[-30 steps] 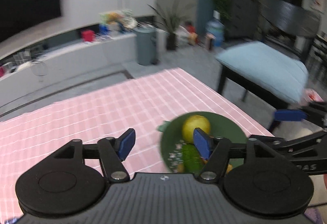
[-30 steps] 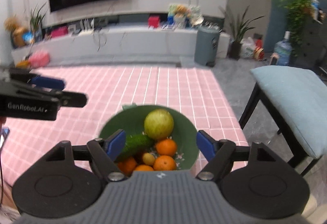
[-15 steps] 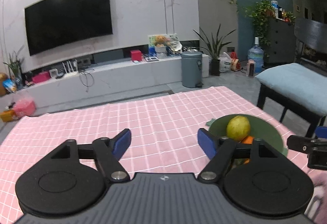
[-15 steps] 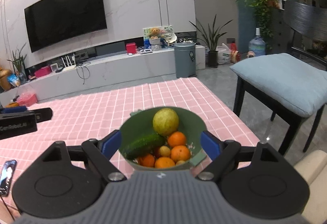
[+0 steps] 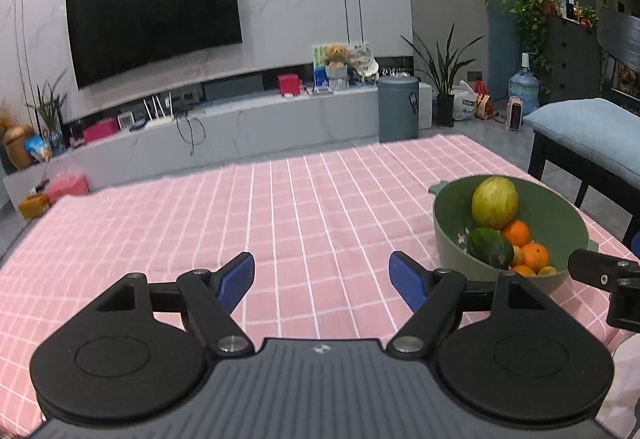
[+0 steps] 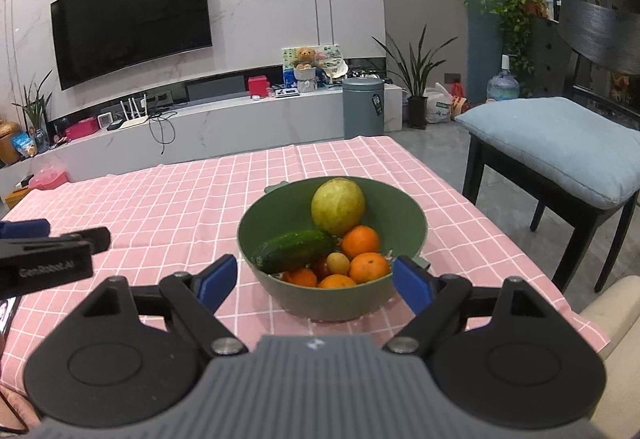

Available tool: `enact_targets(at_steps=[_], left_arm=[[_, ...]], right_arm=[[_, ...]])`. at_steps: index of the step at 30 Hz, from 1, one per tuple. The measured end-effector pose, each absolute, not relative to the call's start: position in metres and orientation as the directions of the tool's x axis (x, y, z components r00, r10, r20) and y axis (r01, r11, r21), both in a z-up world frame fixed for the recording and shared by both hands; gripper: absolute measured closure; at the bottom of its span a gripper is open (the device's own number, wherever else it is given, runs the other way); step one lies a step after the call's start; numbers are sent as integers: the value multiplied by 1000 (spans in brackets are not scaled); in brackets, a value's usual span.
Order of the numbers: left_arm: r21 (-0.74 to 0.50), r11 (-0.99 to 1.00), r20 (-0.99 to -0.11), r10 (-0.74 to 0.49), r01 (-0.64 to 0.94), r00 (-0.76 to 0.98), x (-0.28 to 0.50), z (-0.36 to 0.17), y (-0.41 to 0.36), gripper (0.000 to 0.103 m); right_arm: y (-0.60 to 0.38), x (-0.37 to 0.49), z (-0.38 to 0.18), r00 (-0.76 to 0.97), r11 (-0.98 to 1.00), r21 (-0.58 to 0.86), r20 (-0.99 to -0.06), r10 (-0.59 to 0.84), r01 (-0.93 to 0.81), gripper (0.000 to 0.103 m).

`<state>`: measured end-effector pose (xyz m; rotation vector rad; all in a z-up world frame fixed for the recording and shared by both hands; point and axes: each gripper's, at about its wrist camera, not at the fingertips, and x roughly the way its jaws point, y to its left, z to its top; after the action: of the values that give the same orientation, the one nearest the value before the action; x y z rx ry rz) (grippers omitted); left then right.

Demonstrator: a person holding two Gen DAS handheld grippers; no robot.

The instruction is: Organize fruits

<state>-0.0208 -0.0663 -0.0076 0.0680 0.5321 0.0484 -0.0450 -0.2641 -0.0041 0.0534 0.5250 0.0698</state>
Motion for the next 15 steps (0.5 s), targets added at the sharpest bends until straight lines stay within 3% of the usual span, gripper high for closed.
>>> enact_targets(at_steps=[15], left_arm=[[96, 995, -549, 70, -21, 833, -24, -15, -70, 13]], right_arm=[[-258, -44, -13, 861, 997, 35, -502, 76, -68, 18]])
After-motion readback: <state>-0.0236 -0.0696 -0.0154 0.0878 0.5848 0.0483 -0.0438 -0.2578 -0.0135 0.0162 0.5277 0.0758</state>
